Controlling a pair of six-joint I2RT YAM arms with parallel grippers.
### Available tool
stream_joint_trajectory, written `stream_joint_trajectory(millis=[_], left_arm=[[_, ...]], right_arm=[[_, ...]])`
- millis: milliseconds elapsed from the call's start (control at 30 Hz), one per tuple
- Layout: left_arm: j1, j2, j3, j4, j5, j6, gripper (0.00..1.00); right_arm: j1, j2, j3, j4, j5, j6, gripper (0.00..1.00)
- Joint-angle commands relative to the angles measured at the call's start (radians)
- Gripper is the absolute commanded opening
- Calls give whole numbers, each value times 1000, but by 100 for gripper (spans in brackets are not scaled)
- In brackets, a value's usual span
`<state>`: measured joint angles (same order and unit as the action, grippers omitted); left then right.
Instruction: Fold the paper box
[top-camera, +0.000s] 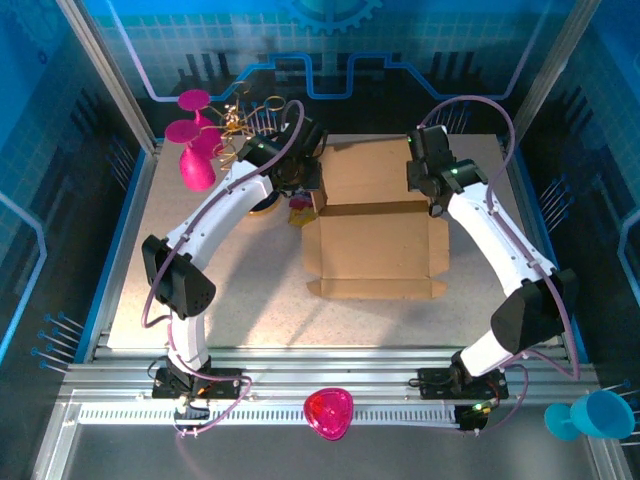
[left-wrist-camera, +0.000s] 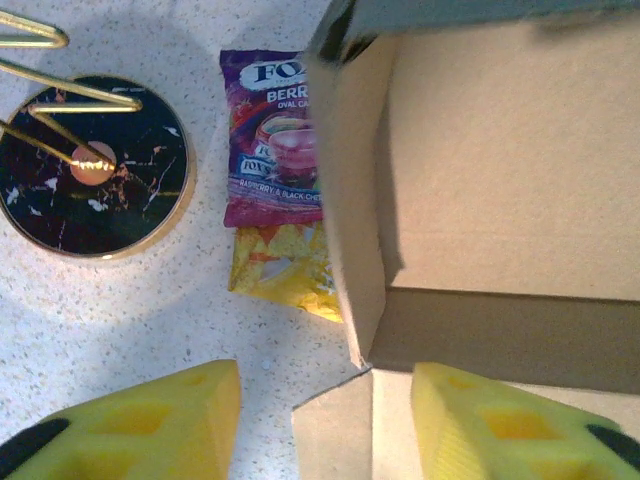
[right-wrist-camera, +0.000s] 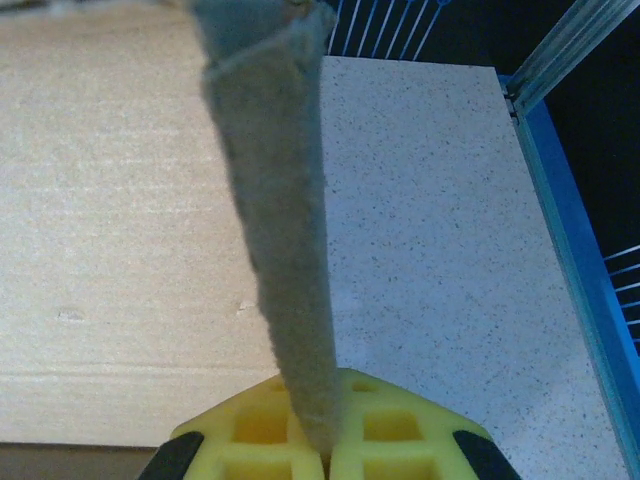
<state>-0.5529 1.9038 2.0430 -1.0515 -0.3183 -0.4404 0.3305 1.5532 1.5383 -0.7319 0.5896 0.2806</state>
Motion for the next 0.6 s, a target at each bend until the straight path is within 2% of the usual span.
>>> stream_joint_trajectory(millis=[0,133,267,467,567], left_arm=[[-1,-37,21,-38,-20,-19,53],[12,-83,-96,21,23,-46,56],[48,-122,-239,162,157,-65,57],[51,-68,-273,292,247,-62,60],[48,-34,-258,326,258,-66,61]], right_arm=[[-25,-45,-11,26,-13,-7,0],[-44,-56,-21,32,-25,-12,0],[-58,-71,-37,37,-37,-14,0],[-77,-87,-60,35,-60,-12,0],[-84,-91,-67,35,-73,-9,0]])
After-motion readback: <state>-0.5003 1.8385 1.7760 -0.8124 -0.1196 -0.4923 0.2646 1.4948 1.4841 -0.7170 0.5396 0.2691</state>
